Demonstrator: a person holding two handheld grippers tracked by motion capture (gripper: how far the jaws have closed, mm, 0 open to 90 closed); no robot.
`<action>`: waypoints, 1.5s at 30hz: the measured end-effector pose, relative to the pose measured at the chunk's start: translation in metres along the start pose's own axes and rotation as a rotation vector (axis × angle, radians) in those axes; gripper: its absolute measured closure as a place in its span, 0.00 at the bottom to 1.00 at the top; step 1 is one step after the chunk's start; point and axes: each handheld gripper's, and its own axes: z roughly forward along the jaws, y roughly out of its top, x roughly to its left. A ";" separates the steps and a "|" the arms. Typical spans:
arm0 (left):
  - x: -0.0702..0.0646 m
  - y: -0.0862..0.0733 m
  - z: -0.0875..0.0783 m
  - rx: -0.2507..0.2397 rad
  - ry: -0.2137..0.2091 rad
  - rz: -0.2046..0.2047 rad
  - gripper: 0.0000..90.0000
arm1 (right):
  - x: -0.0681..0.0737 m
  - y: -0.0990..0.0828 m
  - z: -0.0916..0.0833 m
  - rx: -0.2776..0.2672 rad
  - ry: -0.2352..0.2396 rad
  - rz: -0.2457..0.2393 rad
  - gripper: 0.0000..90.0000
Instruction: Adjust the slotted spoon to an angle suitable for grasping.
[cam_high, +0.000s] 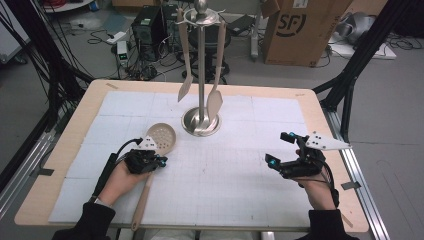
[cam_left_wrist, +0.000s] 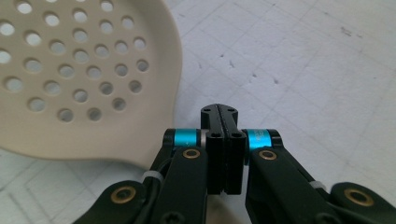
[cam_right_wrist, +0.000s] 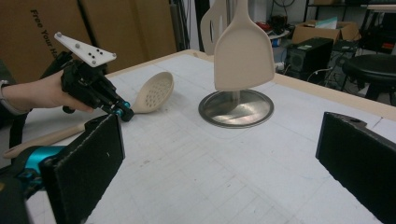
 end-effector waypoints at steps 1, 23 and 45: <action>0.000 0.000 -0.001 0.003 0.003 -0.002 1.00 | 0.000 0.000 0.001 -0.002 0.002 -0.004 0.00; 0.026 -0.040 -0.037 -0.027 0.074 -0.088 1.00 | 0.001 -0.003 0.009 0.029 0.019 -0.002 0.00; 0.028 -0.097 -0.092 -0.076 0.142 -0.175 1.00 | 0.005 -0.002 0.025 0.045 0.057 -0.003 0.00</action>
